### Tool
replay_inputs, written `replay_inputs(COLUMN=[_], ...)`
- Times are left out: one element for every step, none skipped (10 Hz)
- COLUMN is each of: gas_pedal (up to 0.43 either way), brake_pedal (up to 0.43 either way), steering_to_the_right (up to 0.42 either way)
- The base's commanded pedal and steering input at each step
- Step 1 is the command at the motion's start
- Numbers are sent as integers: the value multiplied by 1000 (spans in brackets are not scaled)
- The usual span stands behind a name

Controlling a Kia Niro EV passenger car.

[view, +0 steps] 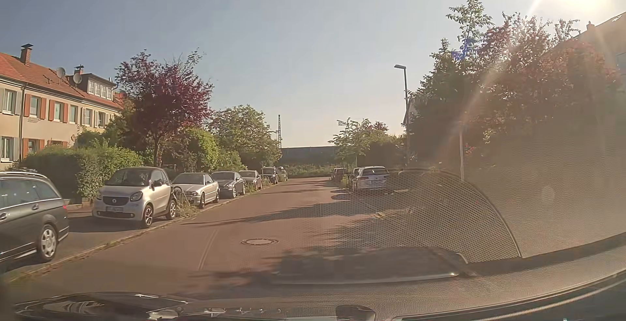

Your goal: Follow the waypoints while adhering to traffic rules and regulations

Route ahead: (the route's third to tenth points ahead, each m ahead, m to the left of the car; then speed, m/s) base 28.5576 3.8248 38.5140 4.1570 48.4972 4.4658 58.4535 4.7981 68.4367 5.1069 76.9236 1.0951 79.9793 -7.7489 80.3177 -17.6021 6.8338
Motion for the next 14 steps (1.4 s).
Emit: replay_inputs(gas_pedal=[0, 0, 8, 8, 20, 20, 20, 28, 39, 39, 47, 59, 59, 59], brake_pedal=[0, 0, 0, 0, 0, 0, 0, 0, 0, 0, 0, 0, 0, 0], steering_to_the_right=[-13, -14, -12, -8, -6, -6, -6, -6, -5, -5, -5, -6, -5, -5])
